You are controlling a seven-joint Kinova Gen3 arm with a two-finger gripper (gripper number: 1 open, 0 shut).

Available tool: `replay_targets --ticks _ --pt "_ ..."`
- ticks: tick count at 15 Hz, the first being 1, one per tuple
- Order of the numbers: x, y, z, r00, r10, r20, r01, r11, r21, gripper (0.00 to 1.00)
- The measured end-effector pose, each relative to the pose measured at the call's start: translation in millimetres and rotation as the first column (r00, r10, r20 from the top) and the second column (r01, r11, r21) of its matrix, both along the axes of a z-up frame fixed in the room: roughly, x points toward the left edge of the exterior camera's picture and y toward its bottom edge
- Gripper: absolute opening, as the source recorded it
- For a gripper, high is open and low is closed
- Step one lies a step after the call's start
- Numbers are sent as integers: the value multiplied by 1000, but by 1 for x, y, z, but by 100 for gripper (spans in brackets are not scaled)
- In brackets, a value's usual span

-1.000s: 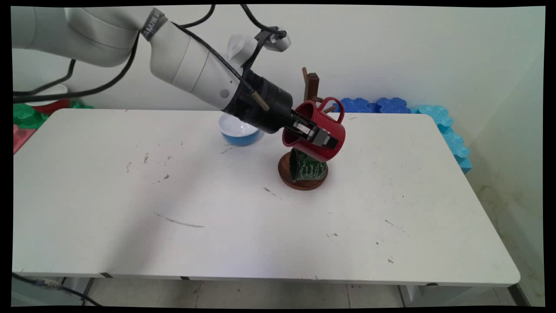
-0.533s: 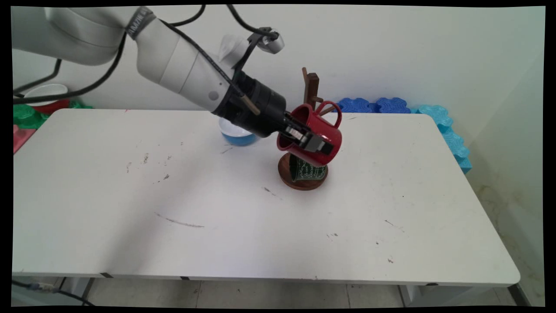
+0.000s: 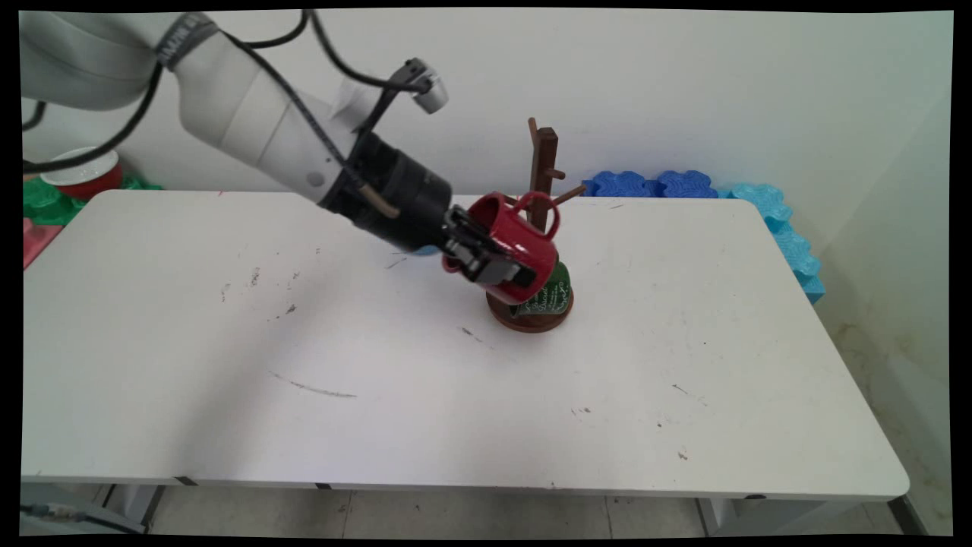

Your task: Place the picked object on the table

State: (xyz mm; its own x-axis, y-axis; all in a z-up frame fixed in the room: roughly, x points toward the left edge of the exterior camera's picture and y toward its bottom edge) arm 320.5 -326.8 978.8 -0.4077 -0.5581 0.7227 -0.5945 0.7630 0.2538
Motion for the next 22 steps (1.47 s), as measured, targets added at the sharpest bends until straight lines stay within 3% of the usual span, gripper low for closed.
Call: replay_targets --ticks 5,12,18,22 --pt "30 11 -3 996 -41 74 43 999 -26 0" --pt "69 12 -12 982 -57 178 69 996 -63 0" --pt "97 8 -23 963 -67 261 93 992 -89 0" --pt "118 1 -34 939 -77 335 119 987 -107 0"
